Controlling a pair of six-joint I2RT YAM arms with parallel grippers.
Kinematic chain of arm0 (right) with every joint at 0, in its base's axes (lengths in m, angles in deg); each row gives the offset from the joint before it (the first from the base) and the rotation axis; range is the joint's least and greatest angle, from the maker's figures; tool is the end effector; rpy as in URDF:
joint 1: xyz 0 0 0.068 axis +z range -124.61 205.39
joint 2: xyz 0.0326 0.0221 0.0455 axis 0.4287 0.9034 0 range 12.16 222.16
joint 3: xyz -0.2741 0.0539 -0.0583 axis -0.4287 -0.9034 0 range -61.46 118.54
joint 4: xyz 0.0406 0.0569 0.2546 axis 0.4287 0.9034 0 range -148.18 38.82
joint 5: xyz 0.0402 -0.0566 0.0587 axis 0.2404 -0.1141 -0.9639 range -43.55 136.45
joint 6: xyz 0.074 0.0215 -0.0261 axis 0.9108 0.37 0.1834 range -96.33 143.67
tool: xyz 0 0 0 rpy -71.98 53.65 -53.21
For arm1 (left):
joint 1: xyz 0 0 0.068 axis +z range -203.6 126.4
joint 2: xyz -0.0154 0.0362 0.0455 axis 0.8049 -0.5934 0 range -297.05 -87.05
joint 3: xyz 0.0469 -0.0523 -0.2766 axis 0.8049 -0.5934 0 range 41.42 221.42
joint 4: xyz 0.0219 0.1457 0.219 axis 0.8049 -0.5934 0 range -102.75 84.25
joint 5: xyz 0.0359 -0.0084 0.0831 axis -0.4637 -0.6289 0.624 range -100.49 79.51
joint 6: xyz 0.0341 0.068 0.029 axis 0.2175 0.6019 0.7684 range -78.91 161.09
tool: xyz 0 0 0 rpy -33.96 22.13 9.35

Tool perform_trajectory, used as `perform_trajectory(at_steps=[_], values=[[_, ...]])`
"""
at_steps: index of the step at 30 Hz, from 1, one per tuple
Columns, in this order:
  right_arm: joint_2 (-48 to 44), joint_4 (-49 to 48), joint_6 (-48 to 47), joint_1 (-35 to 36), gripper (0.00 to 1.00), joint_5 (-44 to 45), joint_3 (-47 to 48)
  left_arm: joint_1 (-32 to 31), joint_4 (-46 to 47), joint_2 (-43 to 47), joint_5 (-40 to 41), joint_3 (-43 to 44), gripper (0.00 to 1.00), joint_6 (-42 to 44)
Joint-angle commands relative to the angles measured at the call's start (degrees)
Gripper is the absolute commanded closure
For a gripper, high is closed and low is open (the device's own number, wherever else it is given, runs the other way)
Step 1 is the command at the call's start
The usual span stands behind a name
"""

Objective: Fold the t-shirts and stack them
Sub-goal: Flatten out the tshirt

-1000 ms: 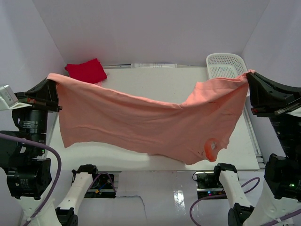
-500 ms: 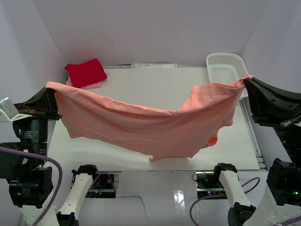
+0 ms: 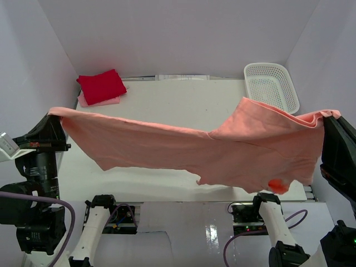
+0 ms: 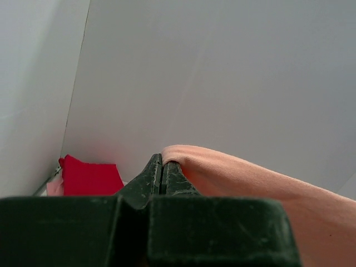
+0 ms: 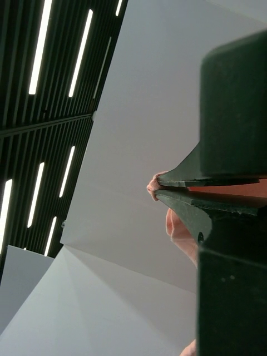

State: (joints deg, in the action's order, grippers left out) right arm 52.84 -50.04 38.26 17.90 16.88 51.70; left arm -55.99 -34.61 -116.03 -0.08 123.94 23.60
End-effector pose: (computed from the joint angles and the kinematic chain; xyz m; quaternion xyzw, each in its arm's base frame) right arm -0.1085 0.0494 0.6704 -0.2031 0.2584 0.1150 0.9374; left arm 0.0075 0.0125 0.5425 -0.1464 0.5227 -0.0966 0.8343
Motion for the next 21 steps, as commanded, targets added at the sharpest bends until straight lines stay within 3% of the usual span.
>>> perform_trajectory(at_steps=[1,8,21], values=[[-0.43,-3.66,0.44,-0.25,0.92,2.93,-0.66,-0.16,-1.63,1.28,3.82,-3.85,1.00,-2.09],[-3.50,-7.43,5.79,-0.95,0.92,0.03,-7.42,-0.15,-2.96,4.19,3.56,-8.78,1.00,-3.77],[-5.18,-10.07,6.94,-1.04,0.92,-2.78,-20.88,-0.16,-2.69,5.15,5.50,-13.61,1.00,-4.83]])
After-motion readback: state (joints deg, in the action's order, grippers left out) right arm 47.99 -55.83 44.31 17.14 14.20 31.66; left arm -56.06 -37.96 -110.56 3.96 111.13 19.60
